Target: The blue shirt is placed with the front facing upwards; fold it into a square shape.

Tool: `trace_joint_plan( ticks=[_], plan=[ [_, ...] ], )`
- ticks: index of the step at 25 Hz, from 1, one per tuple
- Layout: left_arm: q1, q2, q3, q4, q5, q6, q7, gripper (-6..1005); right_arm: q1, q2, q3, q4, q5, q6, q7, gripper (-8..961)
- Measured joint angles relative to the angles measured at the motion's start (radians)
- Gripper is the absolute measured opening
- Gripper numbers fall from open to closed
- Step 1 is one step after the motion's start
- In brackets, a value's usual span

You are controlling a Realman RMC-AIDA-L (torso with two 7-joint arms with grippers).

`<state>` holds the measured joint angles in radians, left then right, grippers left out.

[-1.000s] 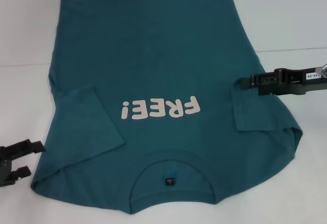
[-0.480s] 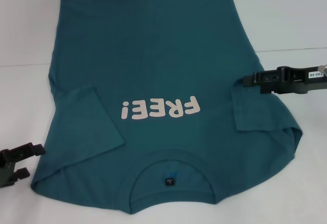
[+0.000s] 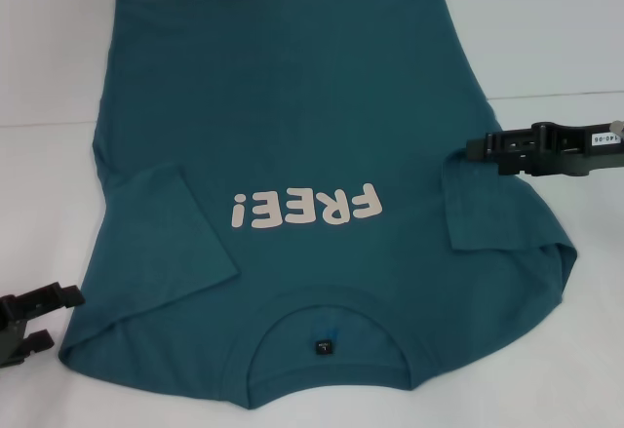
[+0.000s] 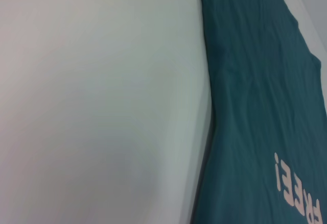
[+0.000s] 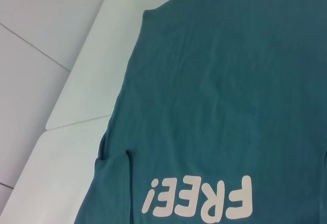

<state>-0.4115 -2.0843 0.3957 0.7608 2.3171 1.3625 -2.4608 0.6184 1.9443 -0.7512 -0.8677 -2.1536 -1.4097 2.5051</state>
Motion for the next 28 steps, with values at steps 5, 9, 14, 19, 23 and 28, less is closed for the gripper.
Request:
trace_joint_plan(
  ticks=[5, 9, 14, 19, 23, 28],
  plan=[
    [0.0, -0.002, 0.0, 0.0, 0.005, 0.009, 0.0, 914, 0.001, 0.001, 0.0, 0.0, 0.0, 0.0, 0.0, 802],
    [0.0, -0.002, 0.006, 0.0, 0.005, 0.021, 0.0, 914, 0.001, 0.001, 0.0, 0.0, 0.0, 0.0, 0.0, 802],
    [0.0, -0.004, 0.015, 0.0, 0.004, 0.045, 0.0, 914, 0.001, 0.002, 0.001, -0.001, 0.0, 0.0, 0.0, 801],
    [-0.003, -0.004, 0.015, 0.0, -0.002, 0.076, 0.0, 914, 0.002, 0.002, 0.001, -0.001, 0.0, 0.0, 0.0, 801],
    [-0.01, -0.003, 0.015, 0.0, -0.006, 0.104, 0.004, 914, 0.002, 0.002, 0.001, -0.001, 0.0, 0.0, 0.0, 801],
    [-0.017, -0.002, 0.009, 0.0, -0.009, 0.115, 0.009, 914, 0.0, 0.002, 0.003, -0.001, 0.0, 0.0, -0.01, 801]
  ],
)
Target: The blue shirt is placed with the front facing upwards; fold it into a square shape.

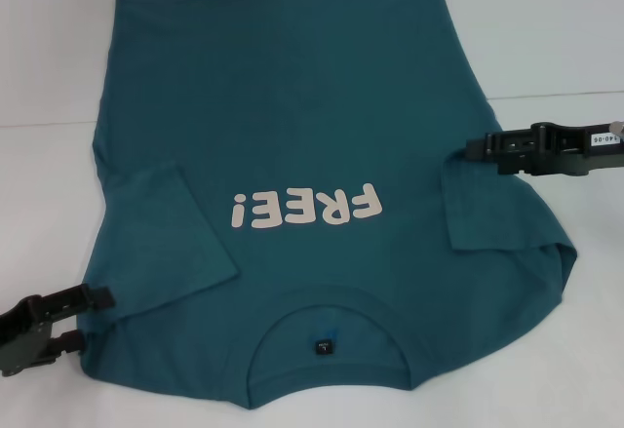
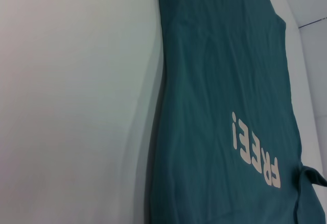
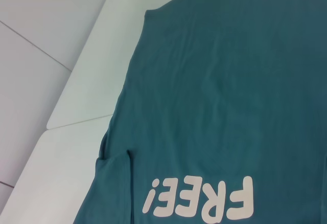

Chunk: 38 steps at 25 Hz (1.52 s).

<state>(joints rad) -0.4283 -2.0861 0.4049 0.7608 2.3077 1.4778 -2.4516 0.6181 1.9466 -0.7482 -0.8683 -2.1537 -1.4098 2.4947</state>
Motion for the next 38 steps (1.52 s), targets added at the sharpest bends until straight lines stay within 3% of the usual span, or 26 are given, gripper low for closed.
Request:
trace_joint_plan(
  ticks=[18, 28, 38],
  plan=[
    [0.059, 0.003, -0.017, 0.072, 0.013, 0.052, -0.09, 913, -0.002, -0.004, 0.024, 0.022, 0.0, 0.0, -0.015, 801],
    [0.049, 0.006, -0.019, 0.054, 0.042, 0.034, -0.145, 913, 0.0, -0.005, 0.024, 0.022, 0.0, 0.002, -0.016, 801],
    [0.023, 0.029, -0.027, 0.037, 0.076, 0.086, -0.24, 913, -0.002, -0.008, 0.026, 0.022, 0.0, -0.006, -0.015, 801]
  ],
)
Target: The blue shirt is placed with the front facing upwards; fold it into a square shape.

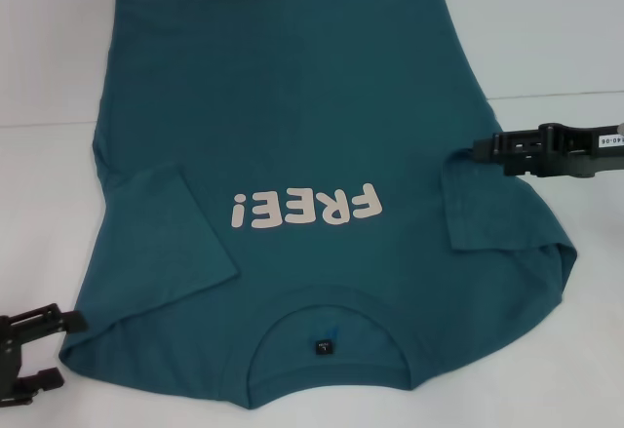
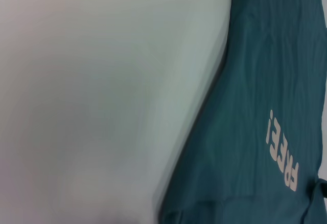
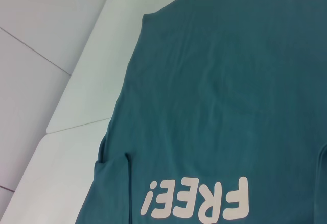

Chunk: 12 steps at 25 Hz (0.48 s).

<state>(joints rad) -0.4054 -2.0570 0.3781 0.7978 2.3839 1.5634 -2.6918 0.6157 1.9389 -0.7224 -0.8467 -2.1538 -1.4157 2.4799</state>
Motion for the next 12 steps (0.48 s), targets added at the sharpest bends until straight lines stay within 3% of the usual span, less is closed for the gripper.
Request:
trace_joint_plan(
  ticks=[12],
  plan=[
    [-0.024, 0.01, 0.003, -0.093, 0.015, -0.071, -0.023, 913, 0.004, 0.0, 0.002, 0.0, 0.0, -0.001, 0.005, 801]
  ],
)
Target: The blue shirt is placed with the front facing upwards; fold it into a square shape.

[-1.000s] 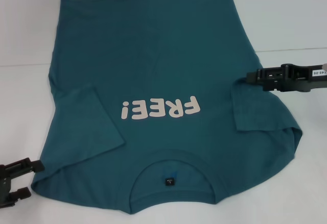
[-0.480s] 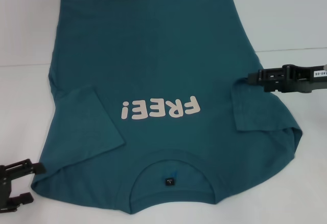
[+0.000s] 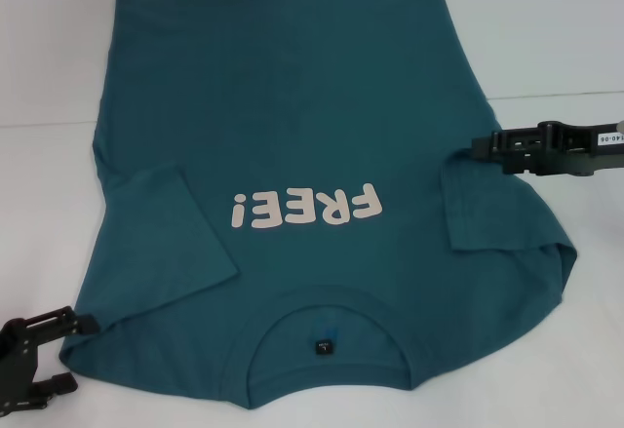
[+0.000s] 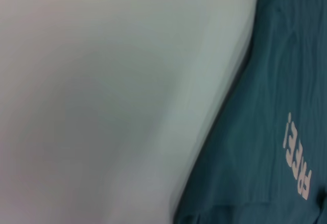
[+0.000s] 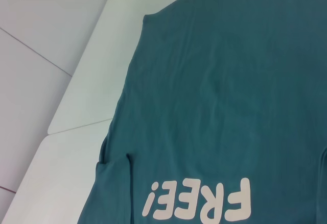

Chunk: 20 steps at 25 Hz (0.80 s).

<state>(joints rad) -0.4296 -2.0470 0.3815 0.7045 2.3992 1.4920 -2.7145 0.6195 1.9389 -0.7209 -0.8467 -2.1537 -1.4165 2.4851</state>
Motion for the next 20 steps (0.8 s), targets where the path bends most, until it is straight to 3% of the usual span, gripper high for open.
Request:
trace_joint_plan(
  ticks=[20],
  plan=[
    [-0.03, 0.009, 0.003, -0.017, 0.013, -0.019, -0.031, 915, 0.0, 0.0, 0.001, 0.0, 0.0, 0.005, -0.005, 801]
  ],
)
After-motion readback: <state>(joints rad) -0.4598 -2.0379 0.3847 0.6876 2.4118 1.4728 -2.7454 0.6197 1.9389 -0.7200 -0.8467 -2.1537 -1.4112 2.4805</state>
